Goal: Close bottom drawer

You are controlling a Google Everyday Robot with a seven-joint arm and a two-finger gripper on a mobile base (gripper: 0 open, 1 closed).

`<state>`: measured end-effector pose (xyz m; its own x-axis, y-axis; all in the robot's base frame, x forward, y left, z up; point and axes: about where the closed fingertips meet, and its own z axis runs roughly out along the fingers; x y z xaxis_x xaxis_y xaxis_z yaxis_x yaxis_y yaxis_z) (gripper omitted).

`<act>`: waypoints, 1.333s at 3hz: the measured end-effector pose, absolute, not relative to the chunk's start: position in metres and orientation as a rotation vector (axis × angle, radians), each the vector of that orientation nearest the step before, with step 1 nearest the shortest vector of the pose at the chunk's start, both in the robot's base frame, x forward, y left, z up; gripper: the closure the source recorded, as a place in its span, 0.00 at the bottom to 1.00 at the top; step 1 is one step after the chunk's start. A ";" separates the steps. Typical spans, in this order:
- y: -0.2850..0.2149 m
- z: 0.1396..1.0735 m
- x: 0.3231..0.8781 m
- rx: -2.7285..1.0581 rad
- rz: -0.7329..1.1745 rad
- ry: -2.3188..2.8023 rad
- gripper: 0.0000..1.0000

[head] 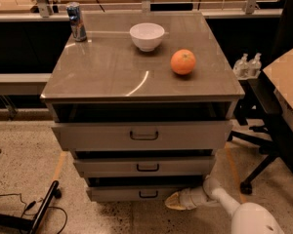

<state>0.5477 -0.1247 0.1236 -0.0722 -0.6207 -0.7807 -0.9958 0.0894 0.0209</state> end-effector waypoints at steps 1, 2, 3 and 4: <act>-0.125 0.124 0.548 -1.594 0.789 1.762 1.00; -0.120 0.127 0.556 -1.589 0.781 1.748 1.00; -0.149 0.159 0.560 -1.592 0.710 1.731 1.00; -0.195 0.203 0.509 -1.579 0.703 1.735 1.00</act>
Offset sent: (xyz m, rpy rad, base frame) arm 0.0226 0.0044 0.0108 0.0130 -0.0401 -0.0127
